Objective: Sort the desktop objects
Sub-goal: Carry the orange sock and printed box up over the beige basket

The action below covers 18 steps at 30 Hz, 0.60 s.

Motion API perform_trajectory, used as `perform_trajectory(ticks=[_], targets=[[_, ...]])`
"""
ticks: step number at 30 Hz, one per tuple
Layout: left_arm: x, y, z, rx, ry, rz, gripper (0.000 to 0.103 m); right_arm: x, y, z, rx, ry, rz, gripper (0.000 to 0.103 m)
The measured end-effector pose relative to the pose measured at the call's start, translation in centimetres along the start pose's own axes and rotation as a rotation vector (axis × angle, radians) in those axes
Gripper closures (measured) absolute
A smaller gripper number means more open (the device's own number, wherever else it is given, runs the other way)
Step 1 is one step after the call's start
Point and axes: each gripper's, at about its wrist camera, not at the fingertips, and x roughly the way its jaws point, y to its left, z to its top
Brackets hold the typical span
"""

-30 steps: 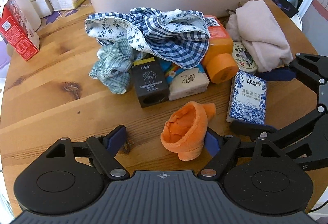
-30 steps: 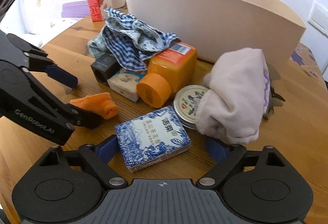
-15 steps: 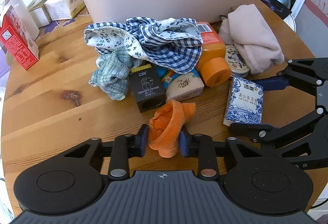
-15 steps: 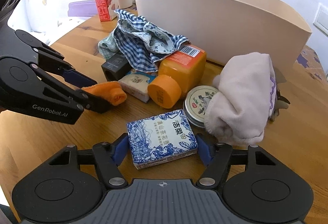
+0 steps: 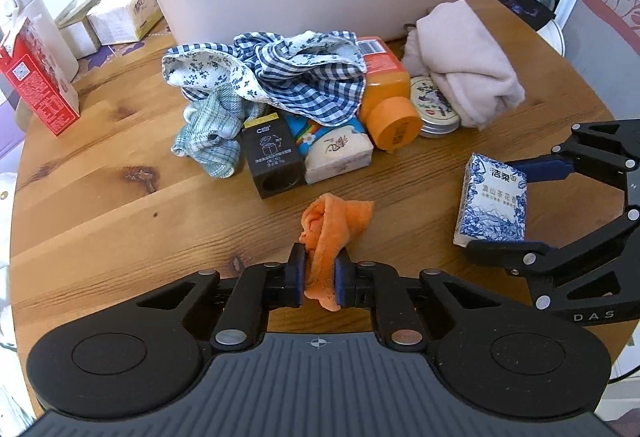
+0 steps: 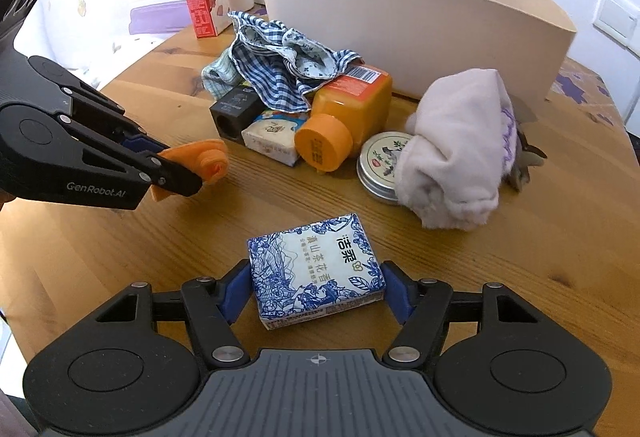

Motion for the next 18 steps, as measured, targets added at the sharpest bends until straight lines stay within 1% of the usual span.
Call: perform_trajectory(ticks=[6, 10, 18], targets=[[-1.6, -0.4, -0.5, -0.002, -0.016, -0.014, 0.090, -1.6, -0.4, -0.4, 0.018, -0.024, -0.005, 0.037], [-2.6, -0.2, -0.8, -0.007, -0.032, -0.010, 0.090, -2.8, -0.9, -0.7, 0.038, -0.043, -0.016, 0.037], [-4.3, 1.0, -1.0, -0.073, -0.061, -0.002, 0.090, -5.3, -2.1, -0.8, 0.085, -0.093, -0.038, 0.037]])
